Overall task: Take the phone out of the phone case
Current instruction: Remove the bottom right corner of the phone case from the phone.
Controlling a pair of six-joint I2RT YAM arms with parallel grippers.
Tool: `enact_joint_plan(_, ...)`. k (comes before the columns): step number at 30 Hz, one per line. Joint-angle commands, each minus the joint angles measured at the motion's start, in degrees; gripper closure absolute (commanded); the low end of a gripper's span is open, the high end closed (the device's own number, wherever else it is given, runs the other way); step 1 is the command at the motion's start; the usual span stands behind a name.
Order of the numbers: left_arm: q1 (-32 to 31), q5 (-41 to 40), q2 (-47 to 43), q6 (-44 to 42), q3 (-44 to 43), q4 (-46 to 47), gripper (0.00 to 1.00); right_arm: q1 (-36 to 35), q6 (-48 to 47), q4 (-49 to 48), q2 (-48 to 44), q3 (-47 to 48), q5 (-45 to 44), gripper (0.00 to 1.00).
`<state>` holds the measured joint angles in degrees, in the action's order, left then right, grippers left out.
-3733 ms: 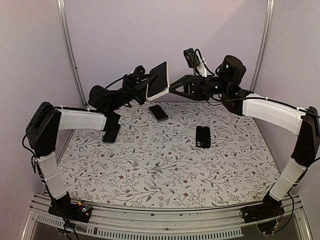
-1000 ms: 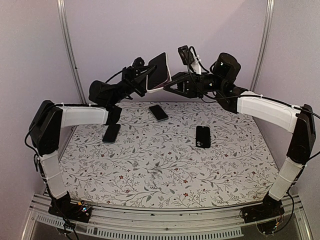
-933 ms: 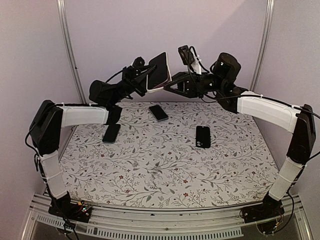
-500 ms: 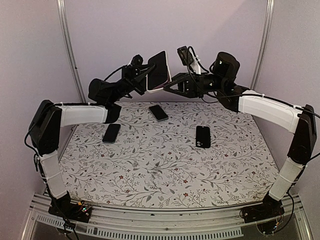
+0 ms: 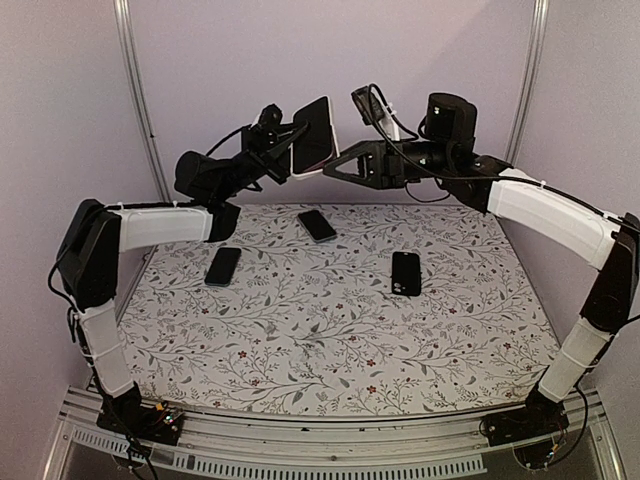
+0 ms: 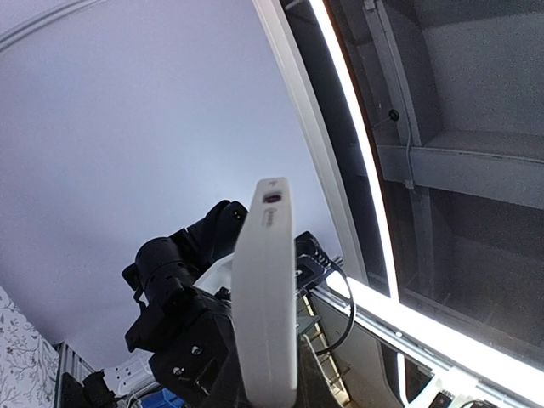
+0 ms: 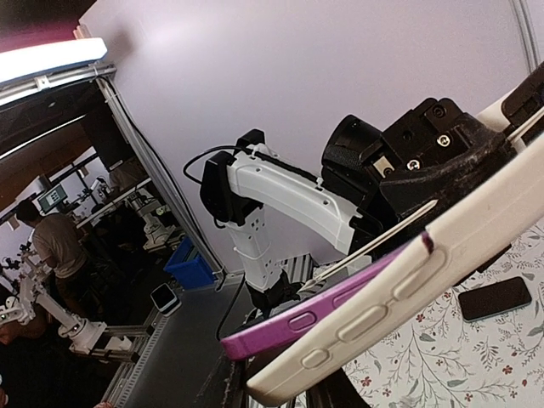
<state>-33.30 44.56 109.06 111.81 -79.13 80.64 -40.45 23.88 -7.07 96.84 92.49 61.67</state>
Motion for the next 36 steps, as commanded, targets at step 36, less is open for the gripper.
enact_joint_plan(36,-3.49,14.44,-7.35,-15.92,7.1,-3.73,1.0,5.97,17.61,-10.17,-2.12,-7.44,-30.37,0.89)
